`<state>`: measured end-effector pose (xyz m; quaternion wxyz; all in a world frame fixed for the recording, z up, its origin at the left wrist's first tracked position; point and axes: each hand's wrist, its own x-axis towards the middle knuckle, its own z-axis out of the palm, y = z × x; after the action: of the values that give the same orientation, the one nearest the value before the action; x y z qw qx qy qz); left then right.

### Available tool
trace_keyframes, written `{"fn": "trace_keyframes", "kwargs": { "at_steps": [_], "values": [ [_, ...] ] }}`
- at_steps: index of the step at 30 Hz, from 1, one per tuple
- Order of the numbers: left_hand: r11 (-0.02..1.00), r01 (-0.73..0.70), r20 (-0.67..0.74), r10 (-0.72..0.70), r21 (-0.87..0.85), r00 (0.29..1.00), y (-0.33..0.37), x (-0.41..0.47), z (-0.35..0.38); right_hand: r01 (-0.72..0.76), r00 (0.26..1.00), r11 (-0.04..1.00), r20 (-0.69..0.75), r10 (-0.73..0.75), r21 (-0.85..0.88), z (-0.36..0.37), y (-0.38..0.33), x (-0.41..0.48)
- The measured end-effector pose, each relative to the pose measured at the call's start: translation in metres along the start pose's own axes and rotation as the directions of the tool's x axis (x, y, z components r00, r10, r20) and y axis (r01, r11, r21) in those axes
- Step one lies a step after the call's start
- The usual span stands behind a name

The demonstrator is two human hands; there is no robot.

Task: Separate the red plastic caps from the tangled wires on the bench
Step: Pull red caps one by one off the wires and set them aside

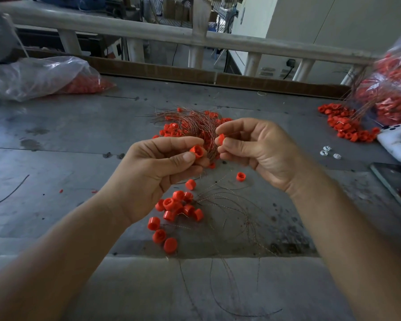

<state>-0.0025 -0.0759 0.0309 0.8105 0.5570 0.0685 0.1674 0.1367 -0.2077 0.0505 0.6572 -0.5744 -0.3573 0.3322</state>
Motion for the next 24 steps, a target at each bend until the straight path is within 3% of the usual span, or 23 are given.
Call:
{"fn": "trace_keyframes", "kwargs": {
  "at_steps": [12,19,24],
  "values": [
    [0.994,-0.012,-0.107,0.024,0.107,0.994,-0.002,0.000,0.002,0.181,0.984,0.939,0.046,-0.175,-0.292,0.020,0.006,-0.005],
    [0.989,0.004,-0.123,0.014,0.147,0.992,-0.003,0.000,0.003,0.294,0.952,0.788,0.088,-0.295,-0.542,0.026,0.010,-0.008],
    [0.984,0.019,-0.109,0.001,0.177,0.994,-0.004,0.000,0.002,0.310,0.943,0.726,0.102,-0.317,-0.613,0.026,0.008,-0.010]
  ]
}}
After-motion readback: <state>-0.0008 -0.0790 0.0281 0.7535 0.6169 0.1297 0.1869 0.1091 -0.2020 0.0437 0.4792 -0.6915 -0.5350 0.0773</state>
